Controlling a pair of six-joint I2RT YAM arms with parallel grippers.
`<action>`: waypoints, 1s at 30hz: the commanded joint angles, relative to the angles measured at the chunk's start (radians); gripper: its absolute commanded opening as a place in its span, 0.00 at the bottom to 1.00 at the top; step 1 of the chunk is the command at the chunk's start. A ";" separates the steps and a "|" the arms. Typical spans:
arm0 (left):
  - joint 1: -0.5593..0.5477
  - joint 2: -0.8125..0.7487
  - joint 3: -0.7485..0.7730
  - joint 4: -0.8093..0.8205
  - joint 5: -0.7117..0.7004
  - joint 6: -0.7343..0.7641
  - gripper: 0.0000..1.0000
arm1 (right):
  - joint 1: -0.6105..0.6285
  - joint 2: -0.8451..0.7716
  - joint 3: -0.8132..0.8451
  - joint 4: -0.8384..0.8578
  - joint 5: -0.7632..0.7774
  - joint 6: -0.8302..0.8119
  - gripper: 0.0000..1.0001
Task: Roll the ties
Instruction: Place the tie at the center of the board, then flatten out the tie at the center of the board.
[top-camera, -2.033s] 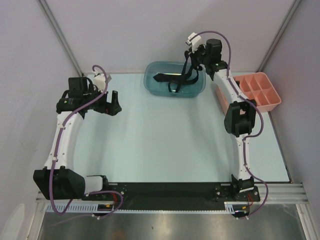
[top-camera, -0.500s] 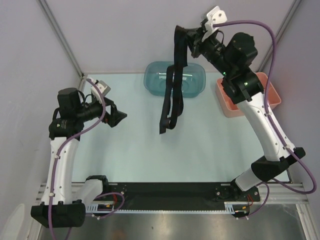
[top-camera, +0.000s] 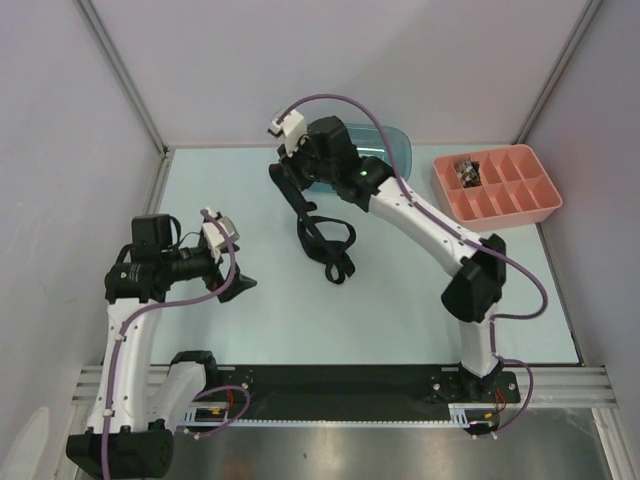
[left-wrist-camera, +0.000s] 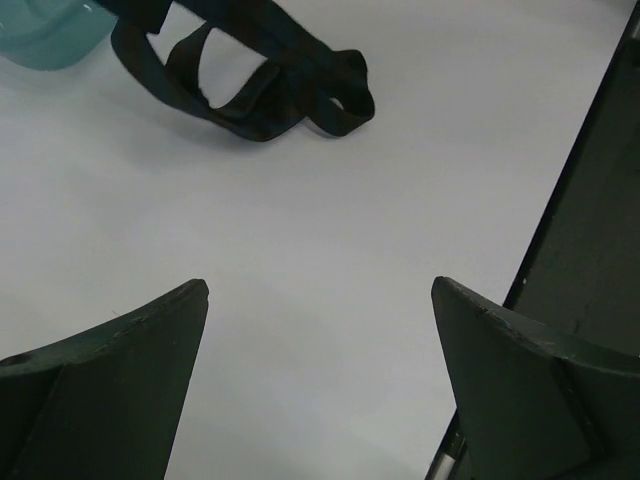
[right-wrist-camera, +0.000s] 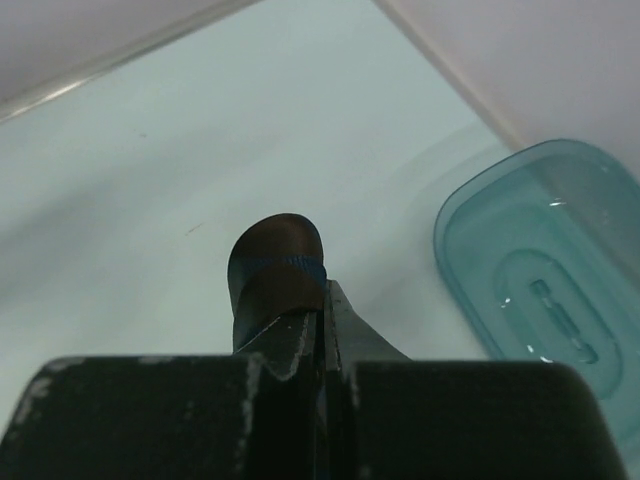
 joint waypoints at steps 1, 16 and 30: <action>-0.014 -0.042 -0.057 -0.087 0.008 0.145 1.00 | -0.020 0.149 0.142 -0.073 -0.086 0.033 0.00; -0.371 0.071 -0.216 0.241 -0.214 -0.022 0.99 | -0.135 0.375 0.376 -0.240 -0.343 0.059 0.68; -0.718 0.367 -0.141 0.567 -0.326 -0.071 0.94 | -0.501 -0.089 -0.435 -0.414 -0.510 0.110 0.61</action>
